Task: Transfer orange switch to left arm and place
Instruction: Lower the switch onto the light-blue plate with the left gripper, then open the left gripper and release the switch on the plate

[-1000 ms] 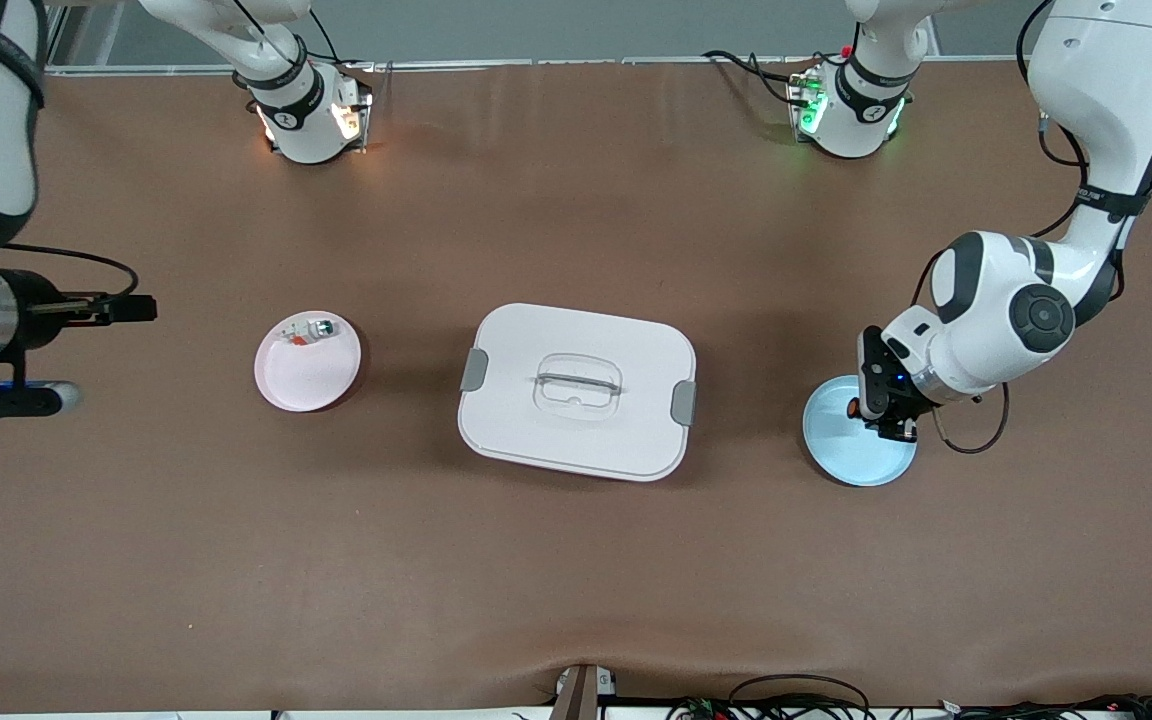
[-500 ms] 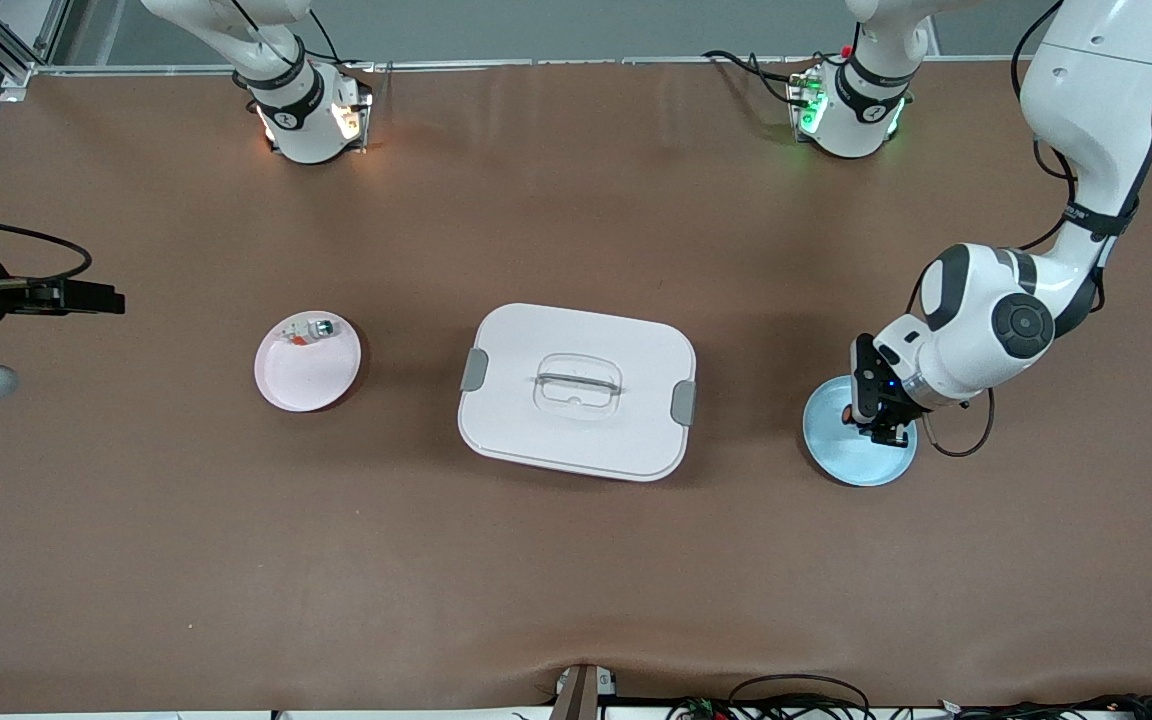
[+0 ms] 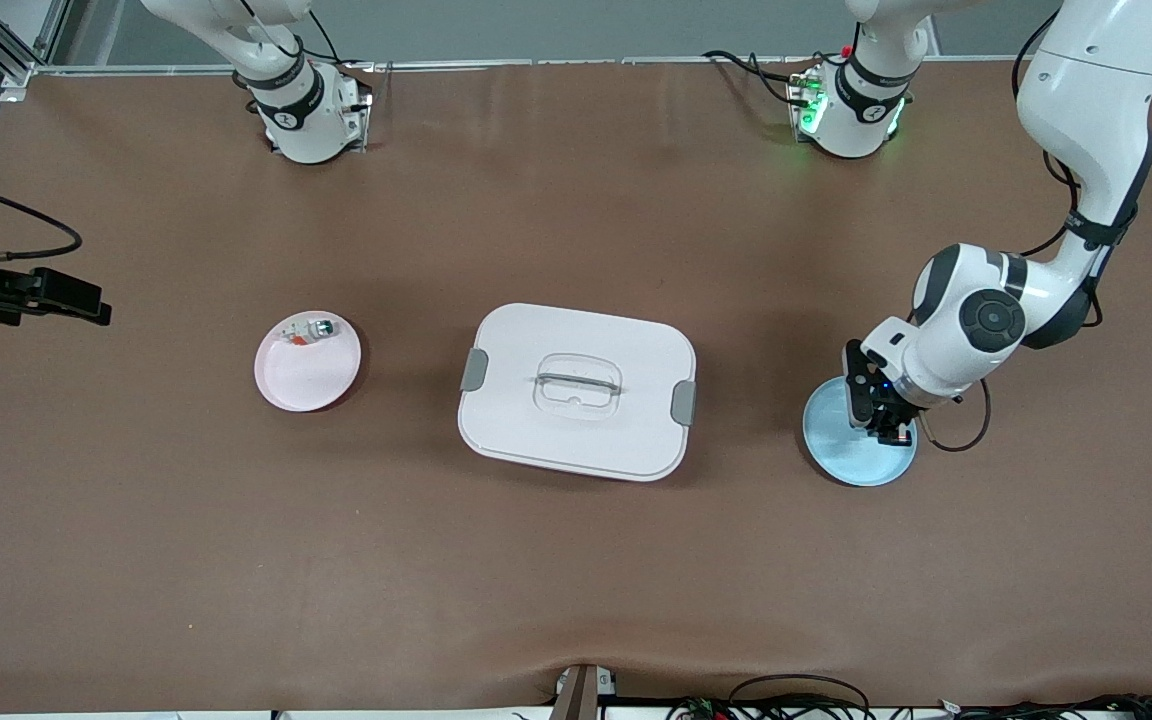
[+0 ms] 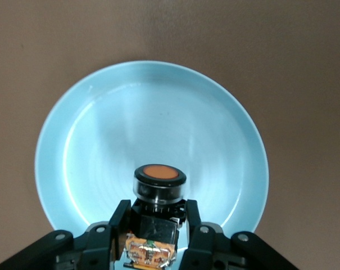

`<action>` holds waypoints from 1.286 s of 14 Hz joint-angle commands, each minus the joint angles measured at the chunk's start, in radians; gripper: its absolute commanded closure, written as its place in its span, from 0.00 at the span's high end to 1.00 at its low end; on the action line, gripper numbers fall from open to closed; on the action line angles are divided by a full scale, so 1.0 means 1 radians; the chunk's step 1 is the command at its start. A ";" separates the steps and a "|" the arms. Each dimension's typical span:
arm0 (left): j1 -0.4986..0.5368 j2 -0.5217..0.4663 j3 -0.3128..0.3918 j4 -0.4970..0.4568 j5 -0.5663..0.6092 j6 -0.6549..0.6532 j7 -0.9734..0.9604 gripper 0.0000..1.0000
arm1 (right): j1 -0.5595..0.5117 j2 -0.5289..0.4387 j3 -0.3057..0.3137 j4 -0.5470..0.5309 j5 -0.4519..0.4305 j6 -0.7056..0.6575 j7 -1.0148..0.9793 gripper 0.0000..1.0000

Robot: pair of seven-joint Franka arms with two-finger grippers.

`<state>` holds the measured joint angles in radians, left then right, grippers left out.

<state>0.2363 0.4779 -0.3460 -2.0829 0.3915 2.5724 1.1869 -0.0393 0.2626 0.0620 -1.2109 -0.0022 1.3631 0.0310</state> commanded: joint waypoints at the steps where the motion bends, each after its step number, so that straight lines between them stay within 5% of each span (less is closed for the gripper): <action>1: -0.006 -0.013 -0.002 -0.032 0.076 0.028 -0.148 0.00 | -0.013 -0.109 0.007 -0.147 0.013 0.057 0.012 1.00; 4: -0.005 -0.005 -0.004 -0.029 0.089 0.029 -0.181 0.00 | -0.013 -0.118 0.007 -0.151 0.014 0.057 0.084 1.00; 5: -0.005 -0.005 -0.005 -0.028 0.089 0.029 -0.182 0.13 | -0.013 -0.118 0.007 -0.151 0.014 0.056 0.084 1.00; 6: -0.002 -0.005 -0.005 -0.025 0.089 0.029 -0.182 0.41 | -0.013 -0.118 0.007 -0.151 0.016 0.054 0.086 1.00; 7: 0.003 -0.005 -0.008 -0.022 0.089 0.031 -0.181 0.99 | -0.014 -0.118 0.007 -0.151 0.016 0.048 0.084 1.00; 13: 0.005 -0.059 -0.011 0.000 0.087 0.017 -0.179 1.00 | -0.030 -0.115 0.007 -0.139 0.018 0.017 0.079 1.00; 18: 0.003 -0.146 -0.024 0.061 -0.011 -0.156 -0.181 1.00 | -0.025 -0.120 -0.010 -0.136 0.044 0.007 0.086 1.00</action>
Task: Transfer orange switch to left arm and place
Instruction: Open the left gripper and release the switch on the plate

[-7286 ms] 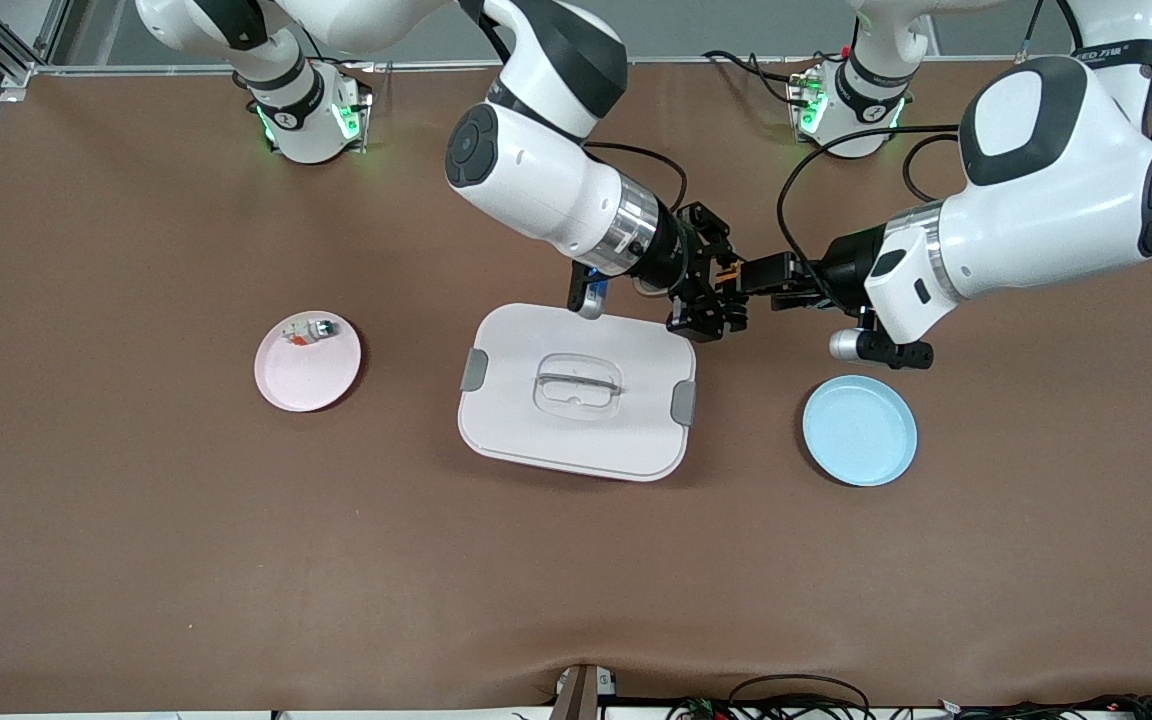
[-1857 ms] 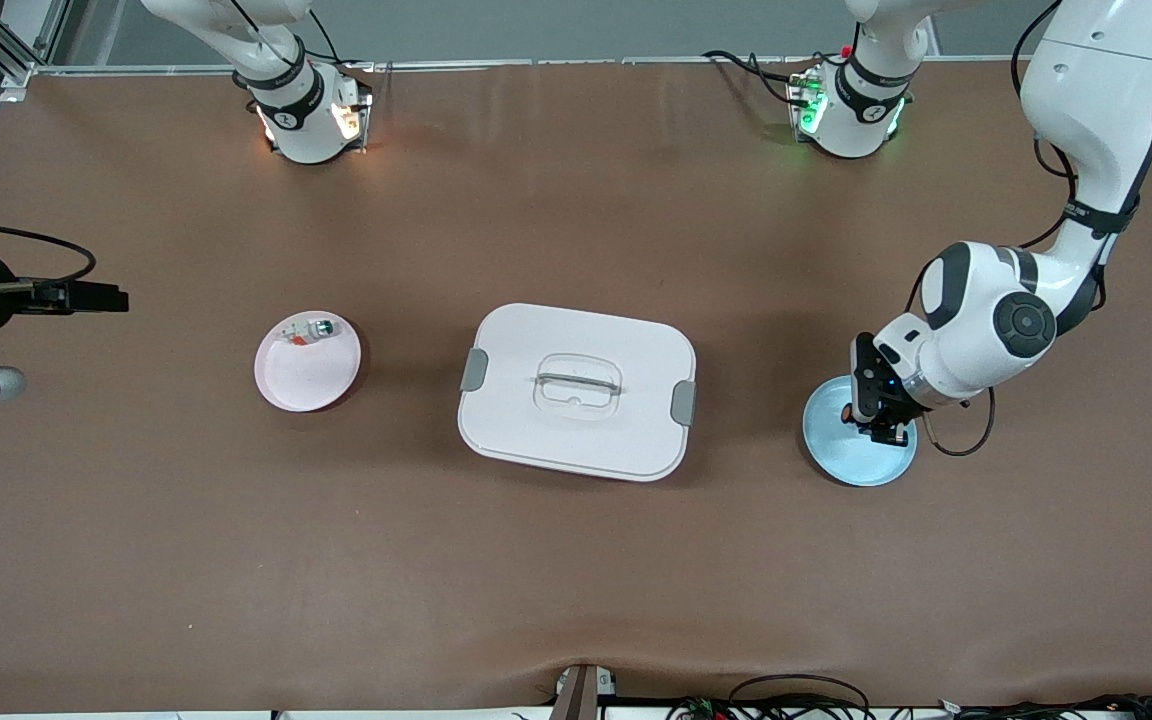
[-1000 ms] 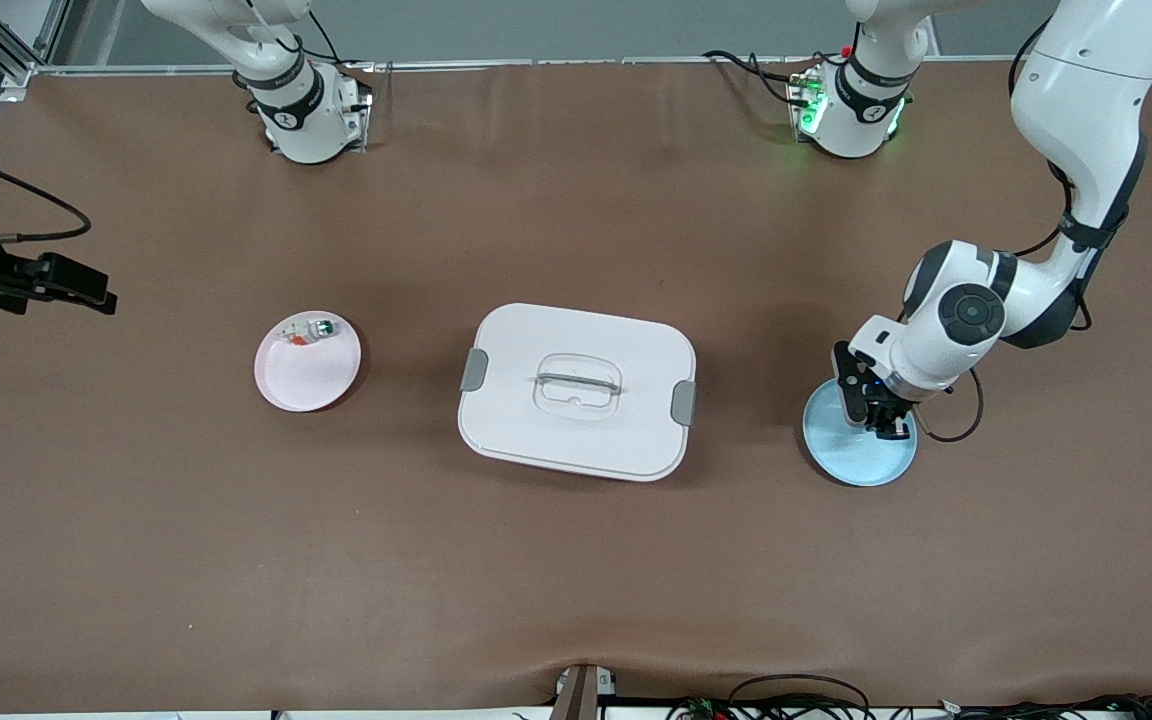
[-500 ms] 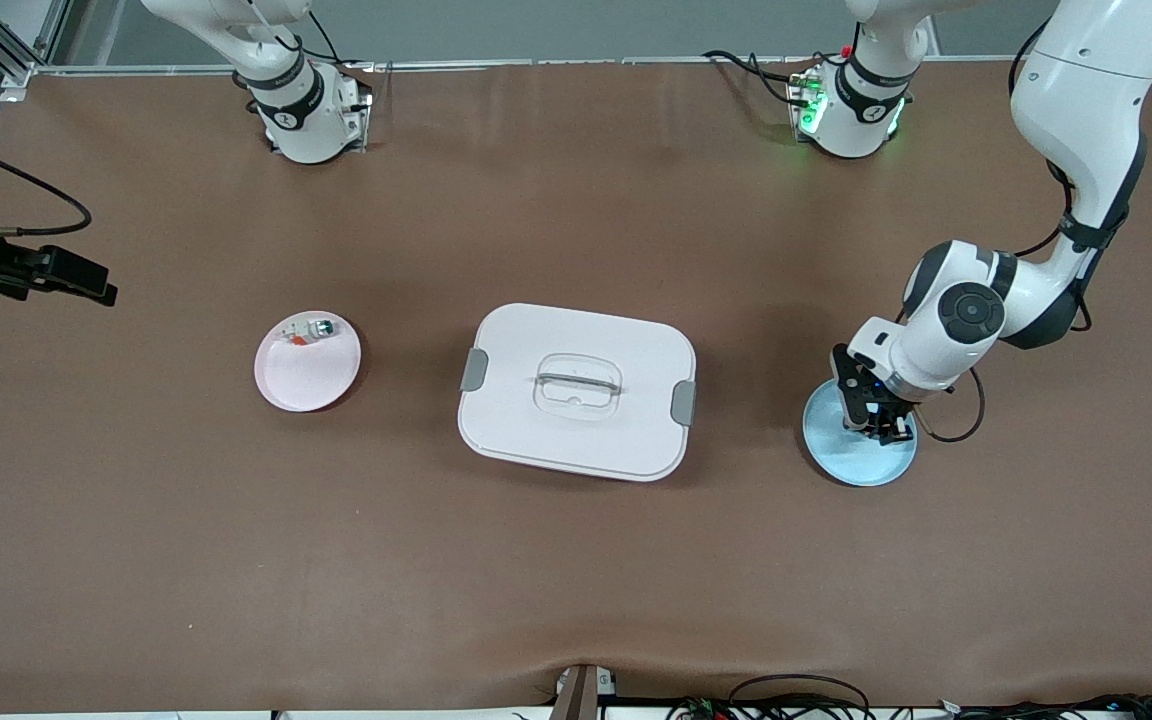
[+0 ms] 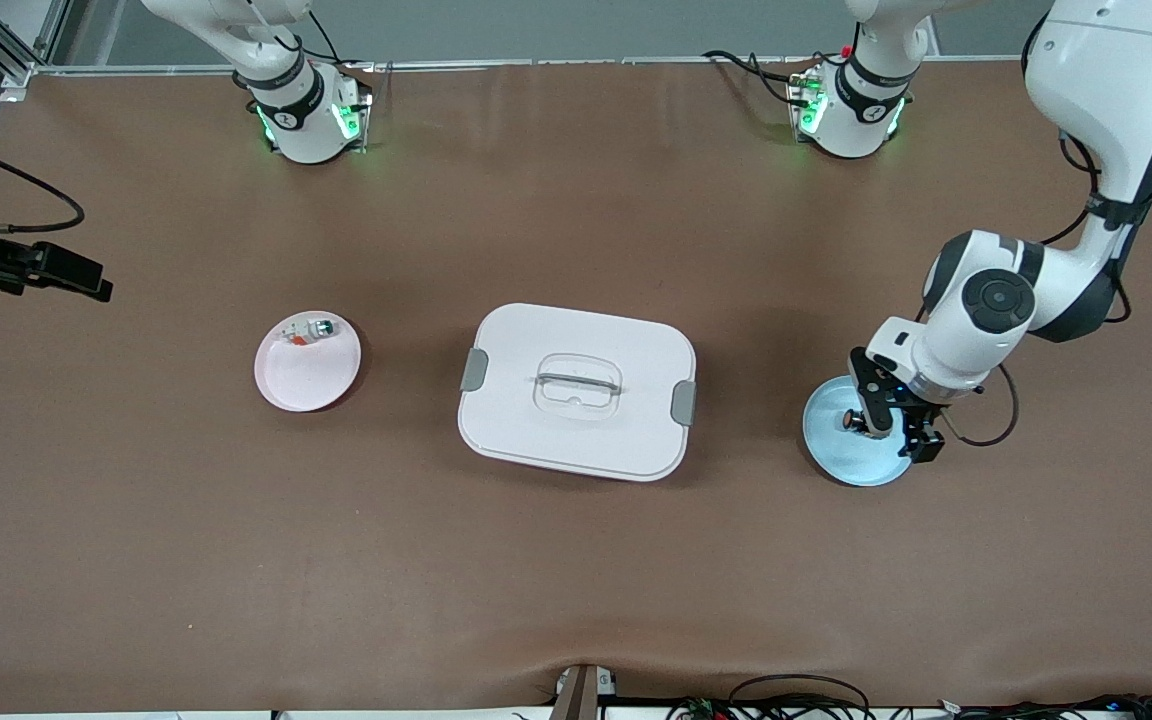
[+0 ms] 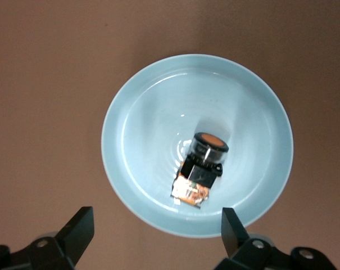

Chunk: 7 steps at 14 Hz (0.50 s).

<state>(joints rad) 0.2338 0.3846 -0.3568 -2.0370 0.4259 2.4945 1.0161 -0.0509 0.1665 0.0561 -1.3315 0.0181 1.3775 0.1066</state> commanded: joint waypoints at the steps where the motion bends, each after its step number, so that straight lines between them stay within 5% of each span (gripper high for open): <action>1: 0.004 -0.075 -0.014 0.037 -0.076 -0.129 -0.010 1.00 | -0.010 -0.024 -0.008 -0.015 0.025 -0.014 0.007 1.00; 7: -0.001 -0.162 -0.016 0.233 -0.164 -0.486 -0.126 1.00 | -0.009 -0.031 -0.009 -0.020 0.040 -0.026 -0.004 1.00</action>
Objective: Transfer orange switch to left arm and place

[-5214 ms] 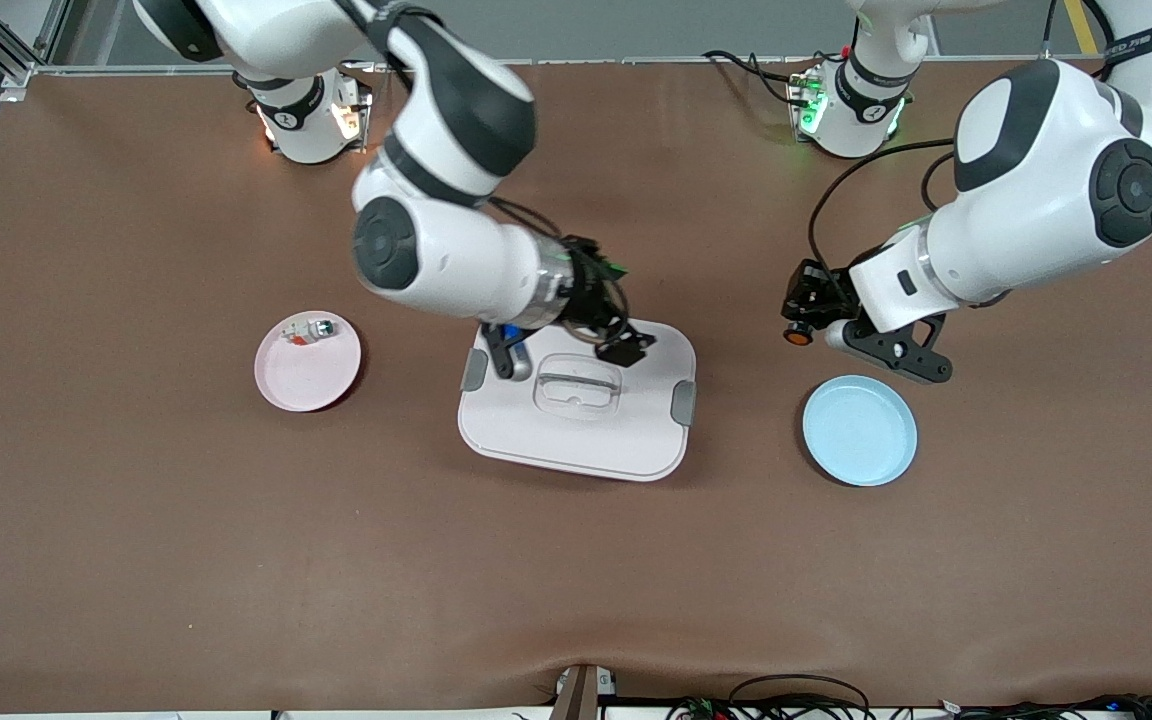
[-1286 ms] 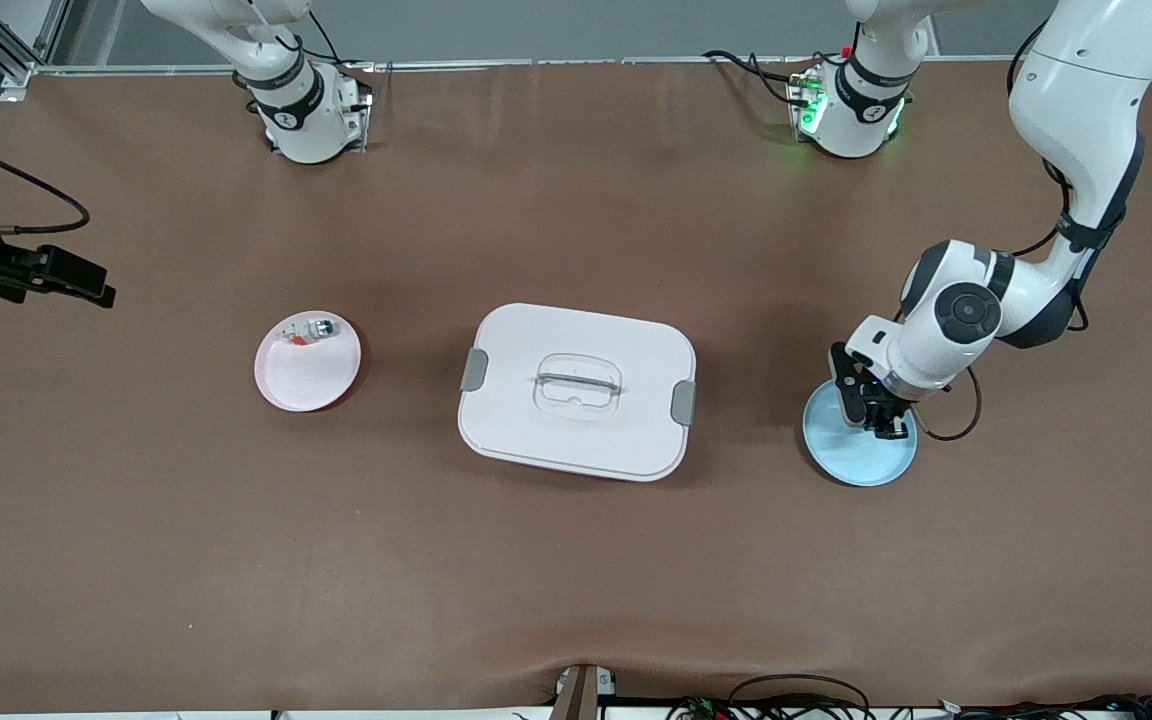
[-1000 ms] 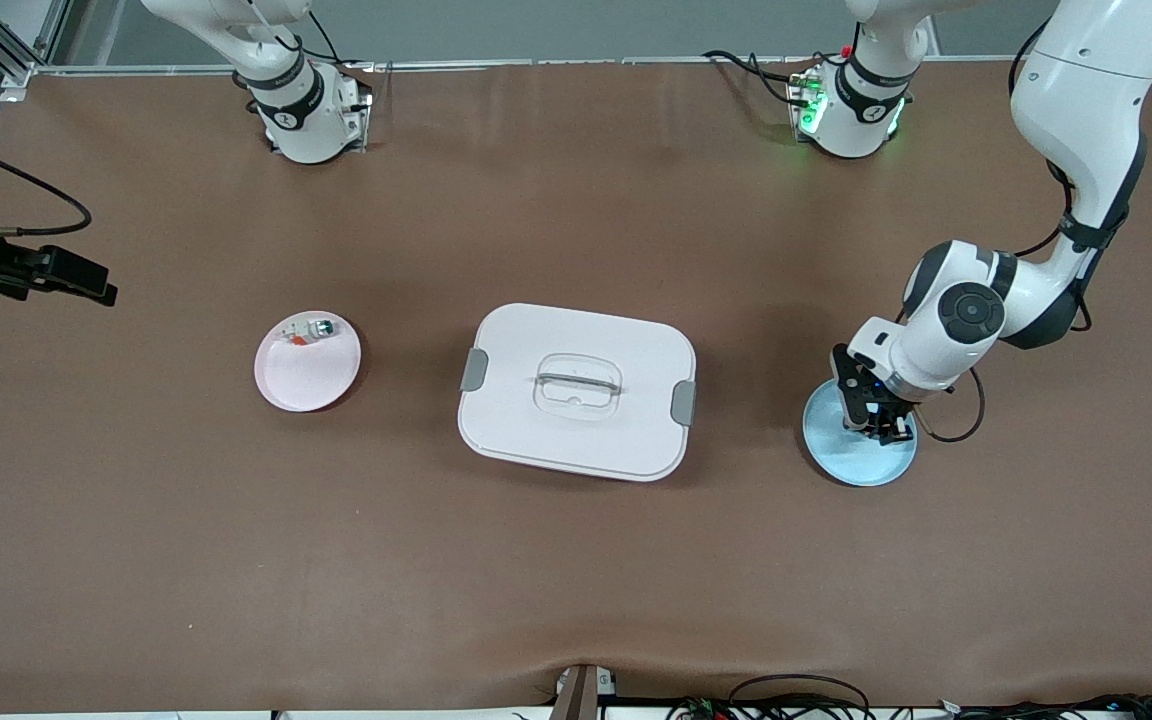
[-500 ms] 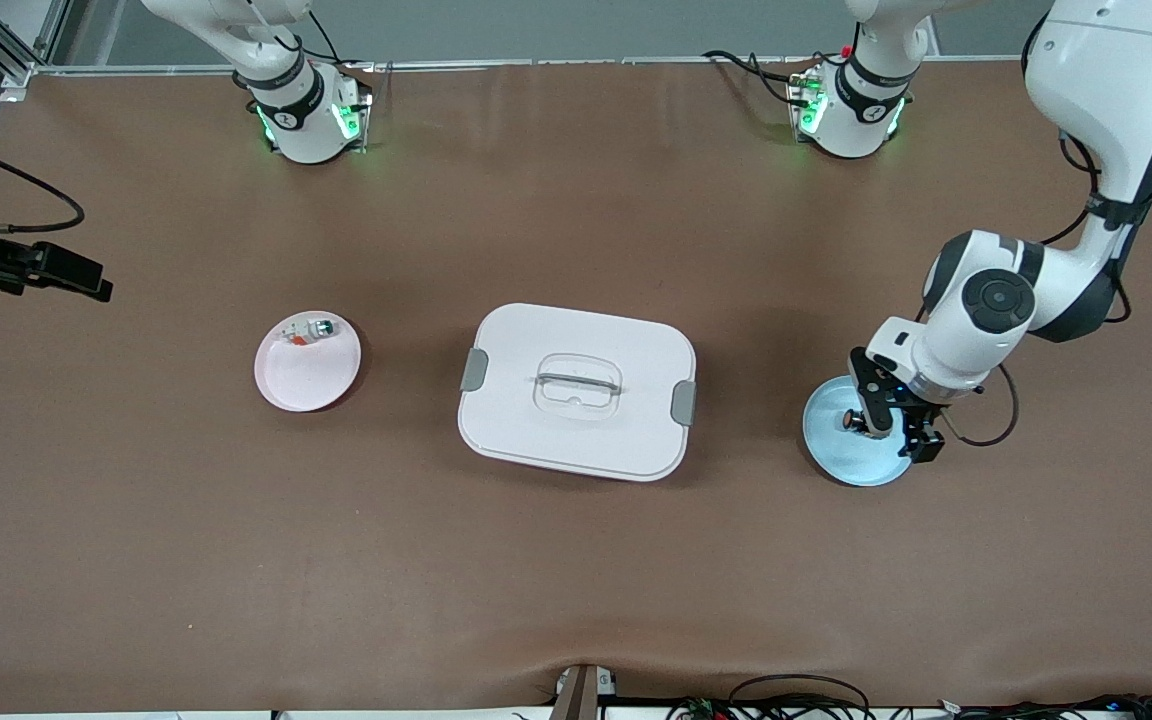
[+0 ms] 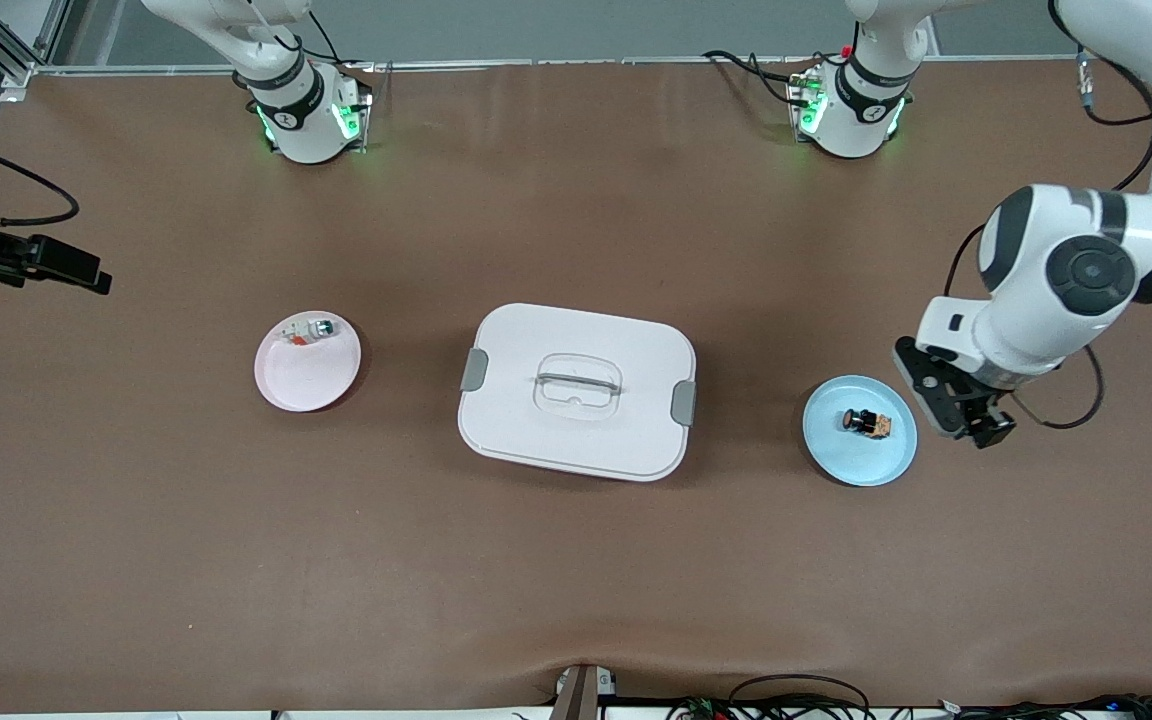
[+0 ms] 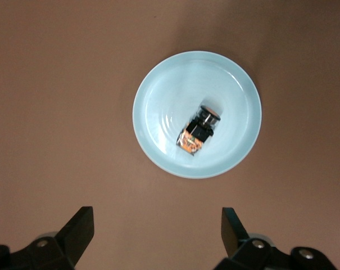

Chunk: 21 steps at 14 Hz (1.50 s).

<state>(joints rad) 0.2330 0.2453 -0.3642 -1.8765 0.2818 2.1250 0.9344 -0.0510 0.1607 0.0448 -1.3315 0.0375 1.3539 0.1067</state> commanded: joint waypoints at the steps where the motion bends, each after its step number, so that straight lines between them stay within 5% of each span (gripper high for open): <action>1: 0.000 -0.023 -0.018 0.129 -0.019 -0.199 -0.075 1.00 | -0.007 -0.027 0.003 -0.020 0.021 0.001 -0.005 1.00; 6: 0.000 -0.064 -0.056 0.258 -0.061 -0.442 -0.381 1.00 | 0.002 -0.041 0.001 -0.031 0.021 -0.002 -0.005 1.00; 12: 0.009 -0.106 -0.062 0.292 -0.117 -0.504 -0.575 1.00 | 0.003 -0.064 -0.005 -0.069 0.022 0.008 -0.005 1.00; 15: 0.023 -0.135 -0.064 0.290 -0.229 -0.559 -0.779 1.00 | 0.013 -0.073 -0.008 -0.075 0.021 0.010 -0.007 1.00; 21: 0.017 -0.149 -0.107 0.290 -0.234 -0.571 -1.143 1.00 | 0.026 -0.089 -0.014 -0.097 0.022 0.022 -0.007 1.00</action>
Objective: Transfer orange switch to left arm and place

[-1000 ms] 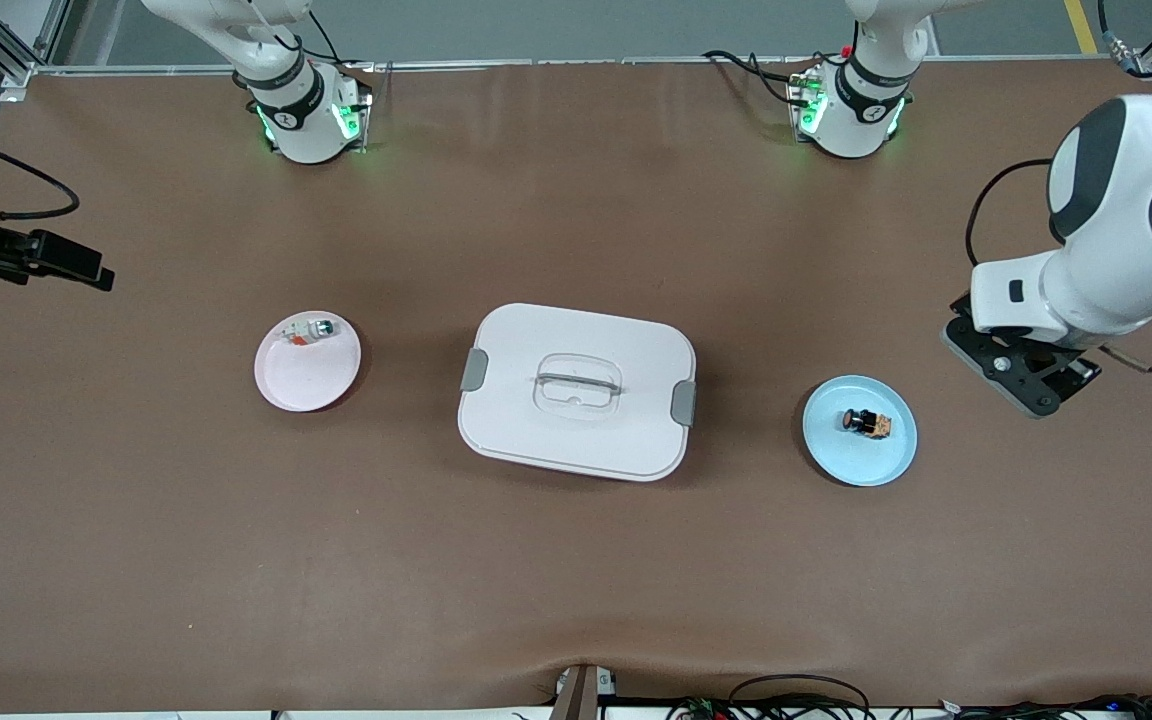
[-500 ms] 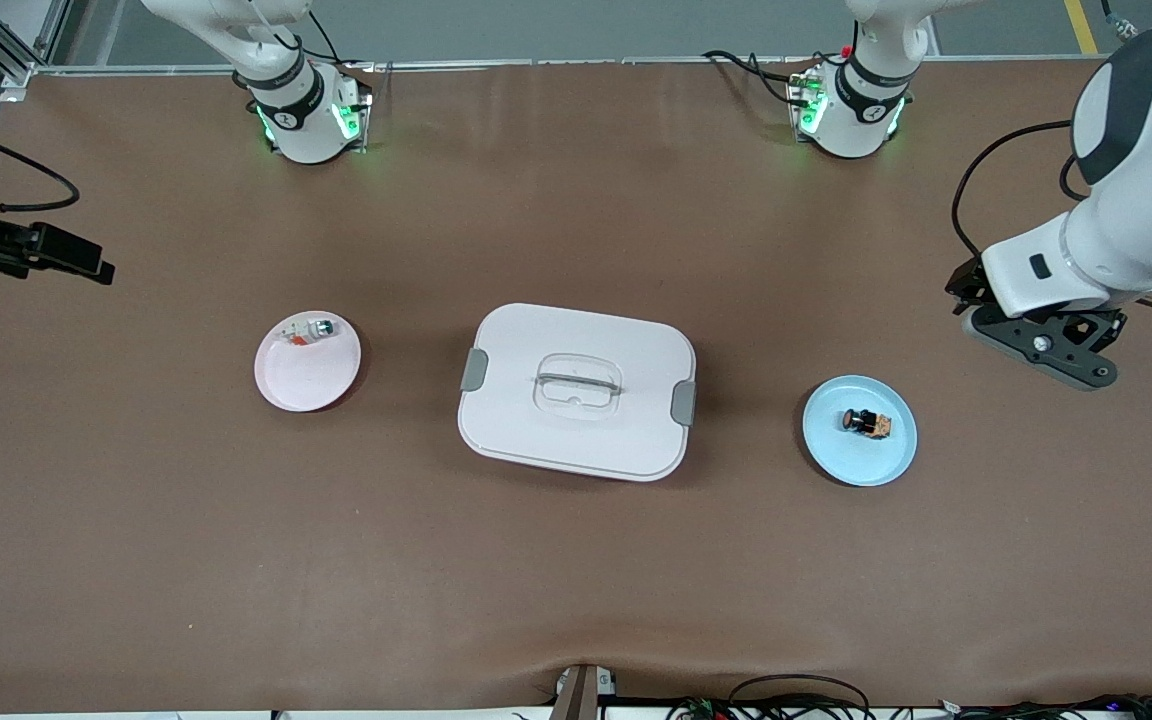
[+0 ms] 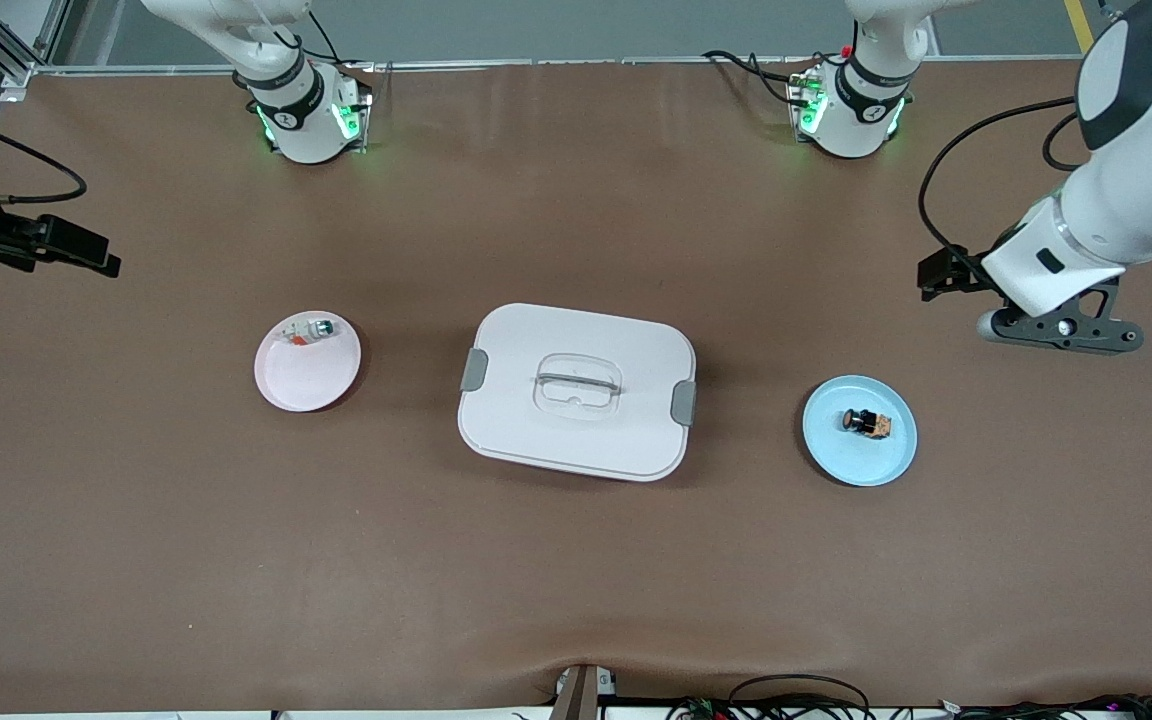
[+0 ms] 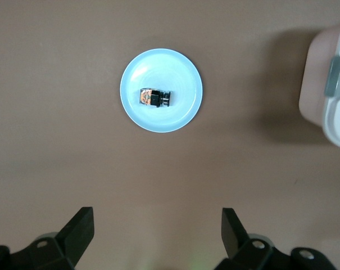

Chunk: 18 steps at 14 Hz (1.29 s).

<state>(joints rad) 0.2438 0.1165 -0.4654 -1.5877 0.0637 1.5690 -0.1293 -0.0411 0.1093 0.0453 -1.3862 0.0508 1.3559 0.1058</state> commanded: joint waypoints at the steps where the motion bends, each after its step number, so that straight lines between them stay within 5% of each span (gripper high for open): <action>1: 0.005 -0.021 -0.007 0.002 -0.016 -0.015 -0.108 1.00 | 0.015 -0.037 -0.015 -0.042 0.009 0.022 -0.006 1.00; 8: 0.040 -0.015 0.018 0.106 0.013 -0.096 -0.105 1.00 | 0.018 -0.036 -0.028 -0.042 0.014 0.026 -0.006 1.00; 18: 0.068 -0.023 0.016 0.132 0.059 -0.103 -0.104 1.00 | 0.006 -0.036 -0.027 -0.034 0.015 0.086 -0.005 1.00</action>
<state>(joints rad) 0.3107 0.1057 -0.4444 -1.4786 0.1043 1.4884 -0.2303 -0.0349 0.1033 0.0256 -1.3912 0.0541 1.4167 0.1058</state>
